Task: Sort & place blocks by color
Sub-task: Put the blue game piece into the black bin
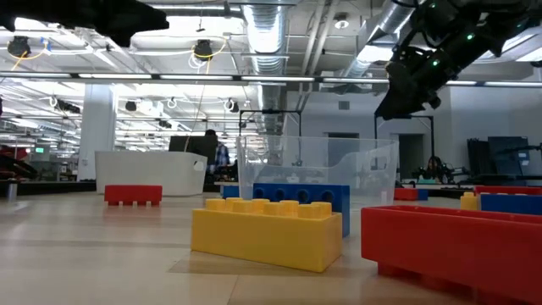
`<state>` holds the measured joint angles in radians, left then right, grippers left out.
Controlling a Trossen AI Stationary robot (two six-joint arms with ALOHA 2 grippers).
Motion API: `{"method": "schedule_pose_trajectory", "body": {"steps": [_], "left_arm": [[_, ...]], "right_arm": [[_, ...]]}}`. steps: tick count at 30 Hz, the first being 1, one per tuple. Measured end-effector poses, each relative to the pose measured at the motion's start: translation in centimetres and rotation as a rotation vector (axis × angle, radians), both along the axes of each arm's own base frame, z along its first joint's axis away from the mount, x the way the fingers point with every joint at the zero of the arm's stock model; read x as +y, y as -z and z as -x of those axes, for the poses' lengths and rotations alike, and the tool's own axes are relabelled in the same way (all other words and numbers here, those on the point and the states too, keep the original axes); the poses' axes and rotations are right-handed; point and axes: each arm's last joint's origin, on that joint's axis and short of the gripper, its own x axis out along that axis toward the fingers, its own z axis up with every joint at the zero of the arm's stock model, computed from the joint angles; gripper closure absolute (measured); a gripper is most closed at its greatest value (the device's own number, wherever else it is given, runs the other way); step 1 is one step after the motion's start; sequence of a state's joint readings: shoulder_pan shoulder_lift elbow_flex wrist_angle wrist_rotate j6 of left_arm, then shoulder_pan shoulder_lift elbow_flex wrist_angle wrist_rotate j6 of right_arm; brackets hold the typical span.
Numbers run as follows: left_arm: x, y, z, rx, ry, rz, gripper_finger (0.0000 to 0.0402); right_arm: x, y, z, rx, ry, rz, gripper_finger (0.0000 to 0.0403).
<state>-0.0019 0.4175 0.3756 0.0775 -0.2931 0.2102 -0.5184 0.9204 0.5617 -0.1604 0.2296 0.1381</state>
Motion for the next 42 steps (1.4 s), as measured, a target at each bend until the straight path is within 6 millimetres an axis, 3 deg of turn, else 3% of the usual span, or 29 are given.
{"method": "schedule_pose_trajectory", "body": {"steps": [12, 19, 25, 32, 36, 42], "left_arm": [[2.3, -0.3, 0.4, -0.070, -0.180, 0.092, 0.0249], [4.1, -0.7, 0.8, -0.102, -0.260, 0.068, 0.0249], [4.9, -0.4, 0.6, -0.093, -0.171, 0.136, 0.0249], [4.6, -0.2, 0.2, -0.094, -0.012, 0.226, 0.0249], [4.1, -0.4, 0.4, -0.114, 0.042, 0.247, 0.0249], [3.7, -0.6, 0.5, -0.117, 0.065, 0.216, 0.0249]], "right_arm": [[-1.8, 0.1, -1.0, -0.071, 0.011, 0.038, 0.0194], [-3.0, -0.2, -0.4, -0.075, 0.045, 0.090, 0.0194], [-3.5, 0.0, 0.2, -0.066, 0.041, 0.057, 0.0194], [-2.7, 1.2, 0.4, 0.008, 0.031, -0.076, 0.0194], [-2.4, 2.2, 1.1, 0.065, 0.169, -0.175, 0.0194], [-3.5, 3.2, 3.1, 0.070, 0.412, -0.349, 0.0193]]}}
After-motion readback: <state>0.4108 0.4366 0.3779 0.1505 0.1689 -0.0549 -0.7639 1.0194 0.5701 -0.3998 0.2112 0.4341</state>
